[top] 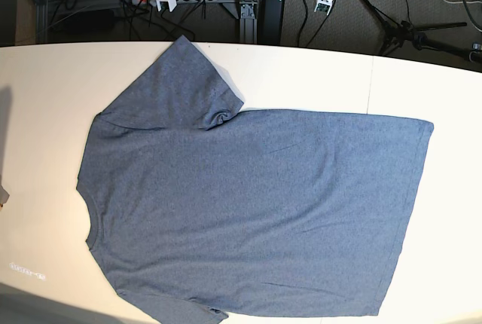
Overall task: Fold the T-shirt properly
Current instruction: 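Move both grippers out from rest toward the grey-blue T-shirt, then grasp the shoulder edge with right gripper, hem corner with left gripper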
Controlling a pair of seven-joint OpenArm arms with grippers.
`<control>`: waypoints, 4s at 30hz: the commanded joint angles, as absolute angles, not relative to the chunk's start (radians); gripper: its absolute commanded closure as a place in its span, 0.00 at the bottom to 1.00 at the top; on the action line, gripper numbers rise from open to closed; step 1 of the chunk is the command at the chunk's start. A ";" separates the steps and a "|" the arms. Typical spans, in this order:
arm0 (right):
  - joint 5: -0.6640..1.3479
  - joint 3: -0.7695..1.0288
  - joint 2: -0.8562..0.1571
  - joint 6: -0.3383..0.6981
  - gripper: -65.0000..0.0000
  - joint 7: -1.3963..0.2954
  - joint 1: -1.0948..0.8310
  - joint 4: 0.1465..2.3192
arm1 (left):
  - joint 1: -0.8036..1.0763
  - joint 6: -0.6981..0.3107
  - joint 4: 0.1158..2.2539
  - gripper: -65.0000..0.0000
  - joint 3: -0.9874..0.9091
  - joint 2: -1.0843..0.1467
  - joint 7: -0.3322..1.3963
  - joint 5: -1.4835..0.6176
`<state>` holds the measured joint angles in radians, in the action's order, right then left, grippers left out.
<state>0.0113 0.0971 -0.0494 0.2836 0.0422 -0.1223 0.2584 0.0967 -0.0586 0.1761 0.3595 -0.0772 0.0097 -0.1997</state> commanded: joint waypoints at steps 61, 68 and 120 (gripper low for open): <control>-0.167 -0.025 -0.744 0.273 0.71 0.002 -0.921 1.905 | 1.060 -0.489 1.936 0.68 -0.146 -0.576 -0.009 -0.058; -0.310 -0.026 -0.842 0.273 0.57 -0.001 -0.781 1.949 | 1.060 -0.261 2.131 0.57 -0.146 -0.673 0.117 0.066; -0.426 -0.677 -0.912 0.352 0.37 0.006 -0.128 1.545 | 0.896 -0.246 2.051 0.57 -0.133 -0.864 0.151 0.162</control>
<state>-0.3798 -0.6621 -0.9020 0.3042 0.1055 -0.1158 1.5688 0.8944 -0.2661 2.0399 -0.1246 -0.8505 0.1593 0.1654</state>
